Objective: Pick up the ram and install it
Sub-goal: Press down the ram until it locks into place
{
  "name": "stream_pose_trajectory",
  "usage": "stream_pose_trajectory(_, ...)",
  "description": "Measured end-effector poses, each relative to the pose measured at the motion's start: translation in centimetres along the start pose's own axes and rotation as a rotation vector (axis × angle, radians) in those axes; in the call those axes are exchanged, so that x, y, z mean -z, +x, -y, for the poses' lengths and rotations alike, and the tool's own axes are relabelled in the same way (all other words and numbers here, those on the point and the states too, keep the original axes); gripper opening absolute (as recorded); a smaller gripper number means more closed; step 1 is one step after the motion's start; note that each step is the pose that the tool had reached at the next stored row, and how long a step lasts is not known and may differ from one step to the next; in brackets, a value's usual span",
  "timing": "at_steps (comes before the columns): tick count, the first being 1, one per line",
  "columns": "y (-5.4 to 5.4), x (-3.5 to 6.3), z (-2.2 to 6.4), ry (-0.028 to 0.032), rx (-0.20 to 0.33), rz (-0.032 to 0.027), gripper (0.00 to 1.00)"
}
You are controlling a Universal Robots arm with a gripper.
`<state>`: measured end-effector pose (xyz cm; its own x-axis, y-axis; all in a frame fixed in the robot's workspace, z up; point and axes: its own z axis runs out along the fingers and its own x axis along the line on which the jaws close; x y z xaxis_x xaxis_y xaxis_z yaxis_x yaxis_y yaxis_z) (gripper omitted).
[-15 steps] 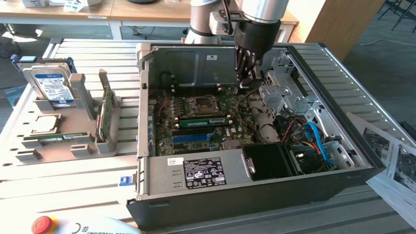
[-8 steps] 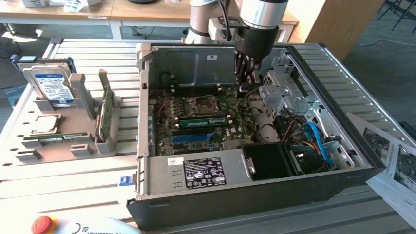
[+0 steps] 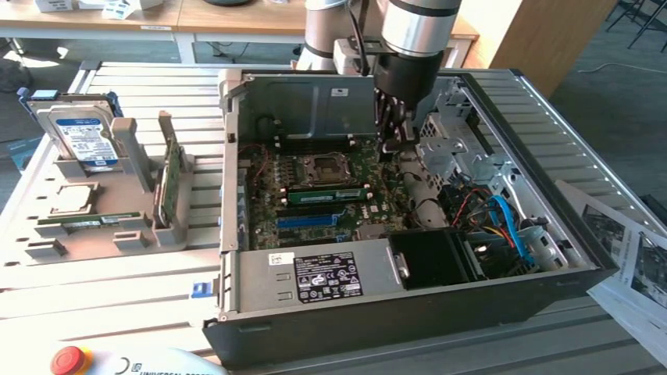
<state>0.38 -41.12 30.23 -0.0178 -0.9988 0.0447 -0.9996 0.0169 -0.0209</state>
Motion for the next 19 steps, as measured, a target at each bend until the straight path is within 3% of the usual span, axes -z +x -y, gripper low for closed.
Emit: stream_pose_trajectory(19,-0.1,-2.99,-0.11,0.0127,-0.002,0.0004,0.11)
